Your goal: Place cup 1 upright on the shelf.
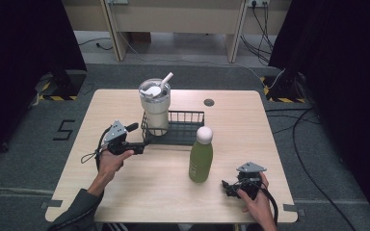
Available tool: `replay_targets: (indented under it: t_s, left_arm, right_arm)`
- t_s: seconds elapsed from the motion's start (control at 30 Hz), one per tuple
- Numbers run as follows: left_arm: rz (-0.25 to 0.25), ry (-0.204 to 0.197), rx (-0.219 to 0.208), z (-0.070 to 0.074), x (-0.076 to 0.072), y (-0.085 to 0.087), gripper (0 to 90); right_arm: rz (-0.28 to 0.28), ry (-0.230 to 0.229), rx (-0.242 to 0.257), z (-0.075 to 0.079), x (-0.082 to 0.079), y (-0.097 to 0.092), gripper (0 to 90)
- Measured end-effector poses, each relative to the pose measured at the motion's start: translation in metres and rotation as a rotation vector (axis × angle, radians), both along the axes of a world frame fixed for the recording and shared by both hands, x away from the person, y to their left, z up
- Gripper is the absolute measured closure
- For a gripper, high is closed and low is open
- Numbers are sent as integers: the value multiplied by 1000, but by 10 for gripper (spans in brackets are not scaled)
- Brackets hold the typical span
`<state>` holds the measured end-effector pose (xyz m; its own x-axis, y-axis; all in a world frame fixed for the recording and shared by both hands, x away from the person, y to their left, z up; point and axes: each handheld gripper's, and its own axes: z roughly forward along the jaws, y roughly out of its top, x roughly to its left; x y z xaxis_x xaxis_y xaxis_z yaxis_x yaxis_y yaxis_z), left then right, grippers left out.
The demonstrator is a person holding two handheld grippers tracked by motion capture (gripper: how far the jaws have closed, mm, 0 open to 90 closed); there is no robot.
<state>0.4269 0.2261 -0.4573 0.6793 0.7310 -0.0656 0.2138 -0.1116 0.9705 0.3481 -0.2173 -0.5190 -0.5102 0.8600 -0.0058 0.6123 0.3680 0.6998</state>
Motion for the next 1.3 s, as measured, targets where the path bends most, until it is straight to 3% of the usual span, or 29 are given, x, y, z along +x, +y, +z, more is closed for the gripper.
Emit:
replay_targets:
  t_s: [0.17,0.63,1.17,1.3]
  left_arm:
    - [-17,9,10,-2,-13,1,147]
    - [-25,21,30,-6,-31,7,147]
    - [-26,79,49,-26,-57,24,147]
    - [-29,85,77,-32,-64,28,147]
  right_arm:
    - [0,0,0,0,0,0,4]
    - [0,0,0,0,0,0,4]
    - [0,0,0,0,0,0,4]
    - [0,0,0,0,0,0,4]
